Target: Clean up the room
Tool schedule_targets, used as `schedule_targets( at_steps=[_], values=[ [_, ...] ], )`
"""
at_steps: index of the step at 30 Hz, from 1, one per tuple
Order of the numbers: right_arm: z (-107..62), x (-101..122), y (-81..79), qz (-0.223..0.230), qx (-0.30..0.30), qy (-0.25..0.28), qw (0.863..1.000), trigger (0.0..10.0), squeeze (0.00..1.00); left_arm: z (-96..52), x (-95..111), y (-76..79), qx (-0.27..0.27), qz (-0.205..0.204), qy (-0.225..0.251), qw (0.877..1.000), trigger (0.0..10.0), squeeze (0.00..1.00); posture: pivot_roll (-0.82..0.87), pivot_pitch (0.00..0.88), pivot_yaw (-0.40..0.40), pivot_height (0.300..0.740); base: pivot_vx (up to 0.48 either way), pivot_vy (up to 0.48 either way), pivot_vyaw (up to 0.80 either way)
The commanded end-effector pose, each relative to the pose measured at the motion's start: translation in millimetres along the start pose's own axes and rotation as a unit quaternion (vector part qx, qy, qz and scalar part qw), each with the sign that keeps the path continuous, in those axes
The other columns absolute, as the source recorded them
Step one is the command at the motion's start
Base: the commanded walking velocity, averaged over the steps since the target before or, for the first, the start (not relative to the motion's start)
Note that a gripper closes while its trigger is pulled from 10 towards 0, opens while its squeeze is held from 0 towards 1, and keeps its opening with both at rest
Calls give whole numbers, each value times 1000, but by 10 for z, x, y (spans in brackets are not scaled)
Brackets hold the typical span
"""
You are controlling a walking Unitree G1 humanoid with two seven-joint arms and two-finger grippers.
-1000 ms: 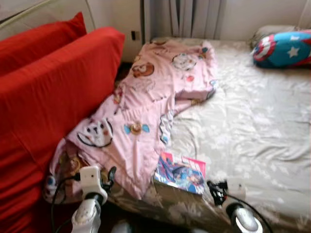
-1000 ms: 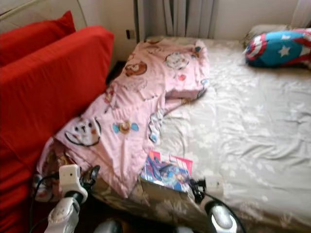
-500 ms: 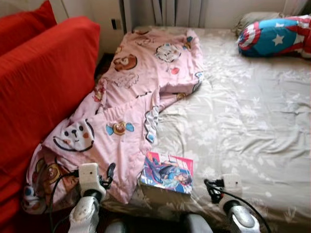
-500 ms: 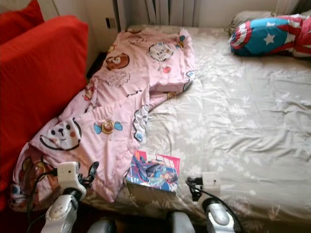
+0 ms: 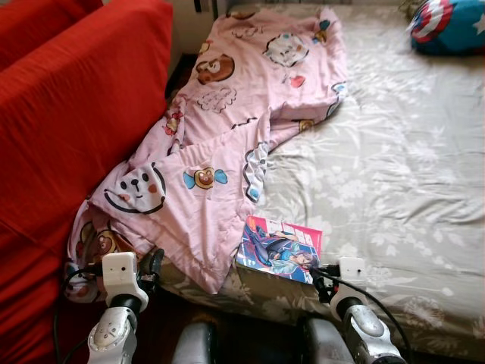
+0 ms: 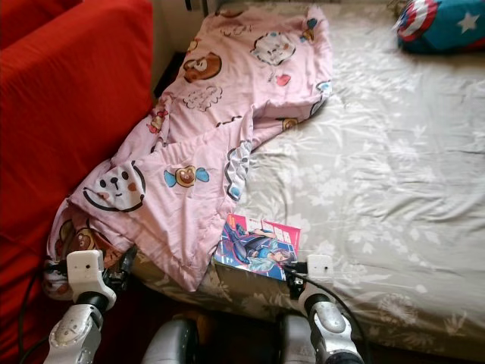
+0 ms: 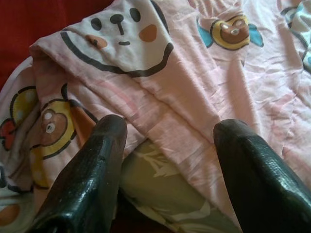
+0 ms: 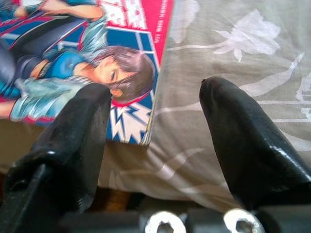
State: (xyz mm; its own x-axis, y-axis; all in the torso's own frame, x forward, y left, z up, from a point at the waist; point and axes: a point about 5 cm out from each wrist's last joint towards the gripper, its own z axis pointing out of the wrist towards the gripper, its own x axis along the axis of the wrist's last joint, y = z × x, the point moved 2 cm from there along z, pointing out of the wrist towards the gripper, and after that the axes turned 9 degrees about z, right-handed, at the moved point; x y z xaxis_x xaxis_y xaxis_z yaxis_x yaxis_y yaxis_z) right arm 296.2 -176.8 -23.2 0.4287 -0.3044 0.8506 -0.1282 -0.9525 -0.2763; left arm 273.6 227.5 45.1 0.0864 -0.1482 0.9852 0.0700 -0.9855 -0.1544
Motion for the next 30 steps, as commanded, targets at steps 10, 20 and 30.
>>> schedule_targets(
  at_steps=[10,20,30],
  values=[
    [15,-58,-50,64,-8,-17,998,10000,0,-171,-5,-157,6,16,-25,1000,10000,0,104,357,133,651,0,0,0],
    [-15,-136,7,115,-25,-26,993,10000,0,-357,84,-268,-12,67,-30,997,10000,0,166,375,173,651,0,0,0],
    [-24,-185,-41,138,-16,-32,990,10000,0,-333,213,-474,-2,89,-27,996,10000,0,194,373,197,651,0,0,0]
  ],
)
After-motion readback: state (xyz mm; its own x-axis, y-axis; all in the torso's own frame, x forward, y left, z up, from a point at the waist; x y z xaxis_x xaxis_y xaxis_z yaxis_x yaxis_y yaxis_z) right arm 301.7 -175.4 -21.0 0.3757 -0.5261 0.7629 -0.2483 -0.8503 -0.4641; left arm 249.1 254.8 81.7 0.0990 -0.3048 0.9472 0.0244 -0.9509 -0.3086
